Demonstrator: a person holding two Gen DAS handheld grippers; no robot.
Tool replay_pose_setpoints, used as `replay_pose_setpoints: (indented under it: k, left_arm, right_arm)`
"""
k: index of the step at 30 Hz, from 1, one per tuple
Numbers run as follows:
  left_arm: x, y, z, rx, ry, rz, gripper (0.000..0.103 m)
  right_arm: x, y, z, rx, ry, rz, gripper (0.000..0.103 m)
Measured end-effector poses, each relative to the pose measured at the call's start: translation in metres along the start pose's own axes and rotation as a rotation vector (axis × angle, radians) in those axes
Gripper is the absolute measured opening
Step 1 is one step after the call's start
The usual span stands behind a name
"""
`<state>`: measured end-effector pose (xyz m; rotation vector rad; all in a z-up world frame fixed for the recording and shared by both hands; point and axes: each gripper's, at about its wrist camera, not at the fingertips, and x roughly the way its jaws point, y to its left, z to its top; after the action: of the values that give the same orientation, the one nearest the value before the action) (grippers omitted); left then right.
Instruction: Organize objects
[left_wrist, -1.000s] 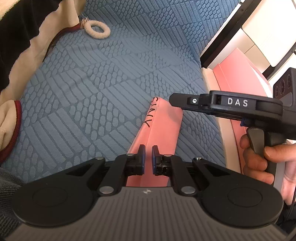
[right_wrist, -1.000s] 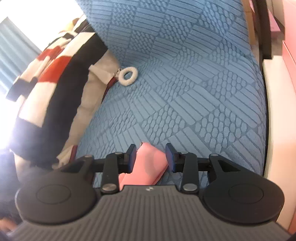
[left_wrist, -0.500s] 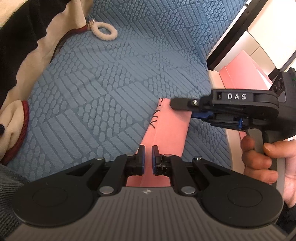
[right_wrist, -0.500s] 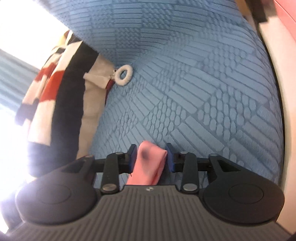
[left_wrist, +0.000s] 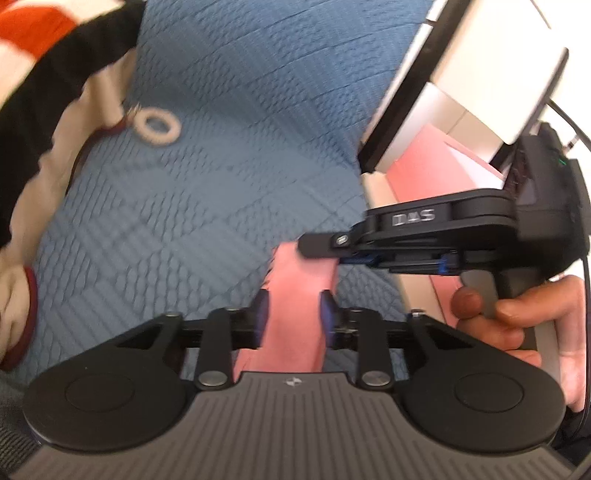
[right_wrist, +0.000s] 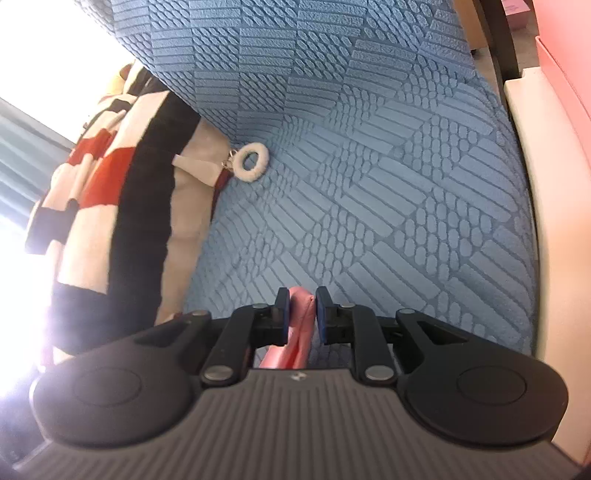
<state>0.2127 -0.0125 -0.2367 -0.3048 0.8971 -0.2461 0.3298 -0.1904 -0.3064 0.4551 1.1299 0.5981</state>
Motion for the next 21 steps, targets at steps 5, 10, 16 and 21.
replay_pose_setpoints:
  k: [5,10,16,21]
  left_arm:
    - [0.019,-0.020,-0.005,0.041,0.038,0.034,0.039]
    - [0.031,-0.047,-0.017,0.173,0.035,0.123,0.042]
    - [0.044,-0.069,-0.030,0.373,-0.002,0.253,0.049]
    - [0.057,-0.083,-0.044,0.532,-0.008,0.375,0.048]
  right_arm:
    - [0.003,-0.008,0.001,0.057,0.036,-0.037,0.018]
    - [0.001,-0.012,0.001,0.085,0.055,-0.047,0.018]
    - [0.000,-0.021,0.000,0.169,0.074,-0.010,0.018]
    - [-0.002,-0.026,0.000,0.212,0.082,0.001,0.018]
